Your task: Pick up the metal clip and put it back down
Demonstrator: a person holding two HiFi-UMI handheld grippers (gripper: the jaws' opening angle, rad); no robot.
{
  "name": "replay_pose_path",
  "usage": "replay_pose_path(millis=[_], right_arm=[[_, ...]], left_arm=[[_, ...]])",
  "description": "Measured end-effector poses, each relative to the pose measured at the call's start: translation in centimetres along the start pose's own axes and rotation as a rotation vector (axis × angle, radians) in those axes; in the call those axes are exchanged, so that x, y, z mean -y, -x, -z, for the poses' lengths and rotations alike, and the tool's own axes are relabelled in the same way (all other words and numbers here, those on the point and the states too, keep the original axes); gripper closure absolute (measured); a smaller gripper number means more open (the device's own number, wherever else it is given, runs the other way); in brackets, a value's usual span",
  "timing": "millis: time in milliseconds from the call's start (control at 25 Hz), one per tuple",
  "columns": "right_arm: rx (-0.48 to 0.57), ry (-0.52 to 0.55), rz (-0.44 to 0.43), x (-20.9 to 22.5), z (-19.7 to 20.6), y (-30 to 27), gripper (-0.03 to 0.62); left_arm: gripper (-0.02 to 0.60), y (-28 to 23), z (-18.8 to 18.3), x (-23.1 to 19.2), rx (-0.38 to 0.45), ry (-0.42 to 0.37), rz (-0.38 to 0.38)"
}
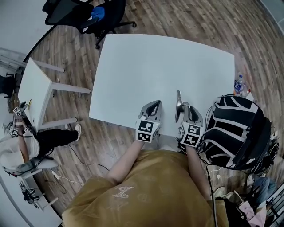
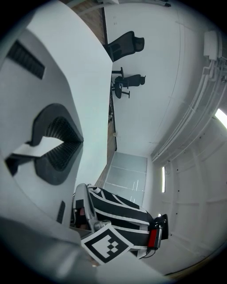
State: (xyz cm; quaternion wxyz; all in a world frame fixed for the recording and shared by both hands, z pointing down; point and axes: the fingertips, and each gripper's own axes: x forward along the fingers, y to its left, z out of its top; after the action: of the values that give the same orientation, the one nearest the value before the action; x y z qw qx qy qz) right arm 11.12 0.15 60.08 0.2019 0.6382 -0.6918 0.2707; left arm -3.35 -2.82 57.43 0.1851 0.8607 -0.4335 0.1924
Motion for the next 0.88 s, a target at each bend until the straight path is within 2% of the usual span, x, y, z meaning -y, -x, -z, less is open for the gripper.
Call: replay_pose_path(millis=[40,80,360,520,880], right_arm=[[0.008,0.018,0.002,0.0,-0.2,0.2,0.584],[0.015,0.031,-0.003,-0.2,-0.5,0.4,0.586],[0.070,0.071,-0.036,-1.3,-2.0,1.0,0.586],[0.152,0.081,-0.037,-1.3,-4.1,2.0,0.586],[0.319,0.105,0.004,-0.3,-9.2,5.0,0.586]], left_arm=[[0.580,0.0,-0.2,0.0,0.003,0.000,-0.001],[0.580,0.1,-0.4,-0.1,0.007,0.003,-0.001],[0.580,0.6,-2.5,-0.4,0.056,0.020,-0.016],[0.580,0.8,-3.5,-0.4,0.081,0.001,-0.028],[0.580,2.4,-9.0,0.4,0.204,-0.041,-0.045]])
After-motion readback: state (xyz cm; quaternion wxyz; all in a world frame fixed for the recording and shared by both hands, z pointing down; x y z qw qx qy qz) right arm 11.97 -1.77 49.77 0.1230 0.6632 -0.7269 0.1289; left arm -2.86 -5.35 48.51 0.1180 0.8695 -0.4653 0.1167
